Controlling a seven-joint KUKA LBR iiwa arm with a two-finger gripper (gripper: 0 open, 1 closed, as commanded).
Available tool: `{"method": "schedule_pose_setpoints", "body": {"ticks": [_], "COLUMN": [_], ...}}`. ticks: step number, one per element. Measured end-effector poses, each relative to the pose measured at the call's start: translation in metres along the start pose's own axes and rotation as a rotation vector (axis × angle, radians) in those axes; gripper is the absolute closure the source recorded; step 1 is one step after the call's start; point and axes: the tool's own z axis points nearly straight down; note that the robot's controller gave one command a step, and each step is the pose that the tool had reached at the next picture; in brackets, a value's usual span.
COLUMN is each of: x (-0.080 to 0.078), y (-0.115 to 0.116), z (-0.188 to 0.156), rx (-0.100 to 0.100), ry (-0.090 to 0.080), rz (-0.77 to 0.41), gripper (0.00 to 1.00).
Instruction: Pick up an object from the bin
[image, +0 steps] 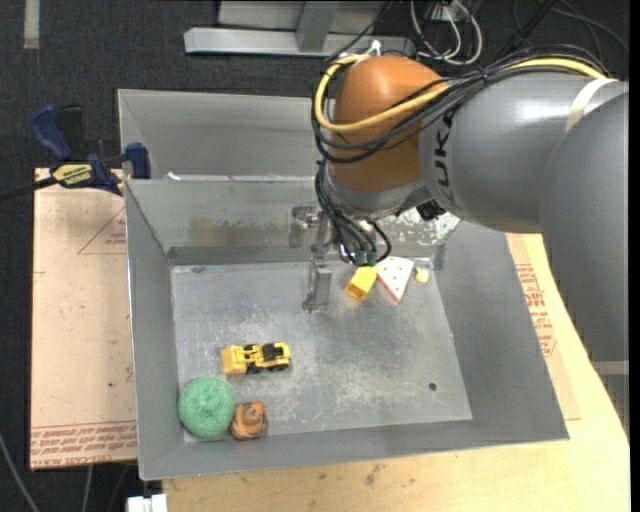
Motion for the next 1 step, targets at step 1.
{"method": "schedule_pose_setpoints", "body": {"ticks": [1], "x": [0.0000], "y": [-0.0001], "z": [-0.0018], "rx": [0.000], "ry": [-0.001], "rz": [0.000], "gripper": [0.00]}}
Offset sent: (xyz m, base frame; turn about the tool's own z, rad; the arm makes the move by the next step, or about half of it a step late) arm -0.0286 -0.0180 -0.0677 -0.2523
